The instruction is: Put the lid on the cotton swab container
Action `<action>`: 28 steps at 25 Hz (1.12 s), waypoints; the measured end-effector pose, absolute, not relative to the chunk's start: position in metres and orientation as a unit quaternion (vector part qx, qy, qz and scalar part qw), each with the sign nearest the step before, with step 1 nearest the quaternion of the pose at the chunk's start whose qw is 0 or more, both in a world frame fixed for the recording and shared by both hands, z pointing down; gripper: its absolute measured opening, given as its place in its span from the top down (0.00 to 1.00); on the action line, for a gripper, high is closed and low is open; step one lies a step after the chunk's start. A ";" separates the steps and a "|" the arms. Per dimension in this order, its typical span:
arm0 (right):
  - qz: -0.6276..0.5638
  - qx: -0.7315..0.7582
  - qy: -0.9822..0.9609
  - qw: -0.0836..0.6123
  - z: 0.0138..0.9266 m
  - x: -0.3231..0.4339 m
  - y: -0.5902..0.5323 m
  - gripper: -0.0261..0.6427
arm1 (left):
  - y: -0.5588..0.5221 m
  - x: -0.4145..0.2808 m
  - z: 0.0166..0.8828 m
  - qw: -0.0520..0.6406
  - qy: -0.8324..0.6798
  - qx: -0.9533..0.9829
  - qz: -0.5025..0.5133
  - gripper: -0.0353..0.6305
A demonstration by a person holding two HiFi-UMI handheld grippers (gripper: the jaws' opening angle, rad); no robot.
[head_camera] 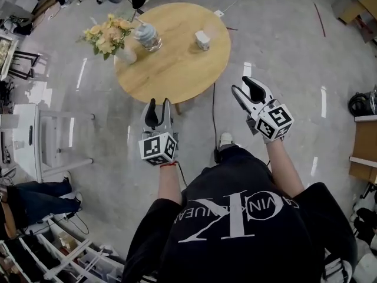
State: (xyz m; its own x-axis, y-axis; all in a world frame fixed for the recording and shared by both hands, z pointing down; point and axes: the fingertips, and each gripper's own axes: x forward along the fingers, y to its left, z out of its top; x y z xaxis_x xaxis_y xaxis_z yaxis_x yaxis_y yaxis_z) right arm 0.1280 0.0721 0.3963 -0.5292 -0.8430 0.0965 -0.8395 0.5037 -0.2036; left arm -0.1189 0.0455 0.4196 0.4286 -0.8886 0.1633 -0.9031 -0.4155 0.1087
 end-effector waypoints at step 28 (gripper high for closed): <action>-0.161 -0.499 0.851 -0.013 0.430 0.126 -0.073 0.72 | -0.094 -0.060 0.446 0.087 -0.414 0.901 0.091 0.68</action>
